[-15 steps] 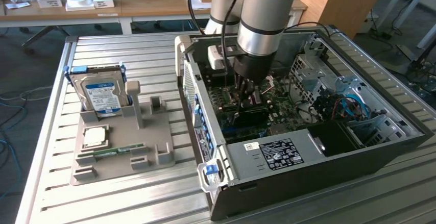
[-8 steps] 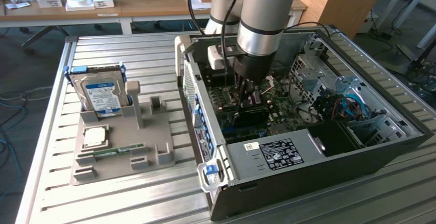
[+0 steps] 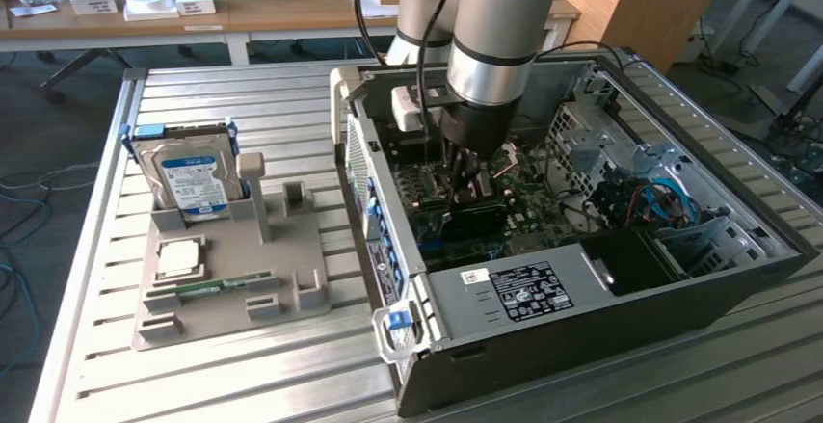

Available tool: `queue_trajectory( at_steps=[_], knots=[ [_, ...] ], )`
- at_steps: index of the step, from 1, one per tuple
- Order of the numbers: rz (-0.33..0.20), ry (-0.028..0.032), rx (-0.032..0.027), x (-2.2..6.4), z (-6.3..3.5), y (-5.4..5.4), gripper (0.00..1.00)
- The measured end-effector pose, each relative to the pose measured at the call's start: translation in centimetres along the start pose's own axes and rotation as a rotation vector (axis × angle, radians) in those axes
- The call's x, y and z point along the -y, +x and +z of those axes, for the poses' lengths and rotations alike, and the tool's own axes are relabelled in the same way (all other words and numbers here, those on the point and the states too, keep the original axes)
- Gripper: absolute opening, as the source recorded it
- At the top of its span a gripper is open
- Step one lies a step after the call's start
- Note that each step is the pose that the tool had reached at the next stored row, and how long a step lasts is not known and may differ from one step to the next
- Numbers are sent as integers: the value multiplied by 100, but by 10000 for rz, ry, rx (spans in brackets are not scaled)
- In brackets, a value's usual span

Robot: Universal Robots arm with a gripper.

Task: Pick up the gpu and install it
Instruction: 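Press down on the gpu until it lock into place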

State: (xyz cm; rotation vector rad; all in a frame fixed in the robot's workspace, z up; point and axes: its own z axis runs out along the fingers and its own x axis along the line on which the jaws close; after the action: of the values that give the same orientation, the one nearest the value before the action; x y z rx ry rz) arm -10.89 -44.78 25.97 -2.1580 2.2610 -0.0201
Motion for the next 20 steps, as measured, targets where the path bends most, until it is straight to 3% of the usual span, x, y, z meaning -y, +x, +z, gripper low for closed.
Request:
queue_trajectory(
  at_steps=[8, 20],
  knots=[
    [-2, 33, 2, -34, 0, 2, 11],
    [0, 35, 2, -39, 8, 2, 11]
  ],
)
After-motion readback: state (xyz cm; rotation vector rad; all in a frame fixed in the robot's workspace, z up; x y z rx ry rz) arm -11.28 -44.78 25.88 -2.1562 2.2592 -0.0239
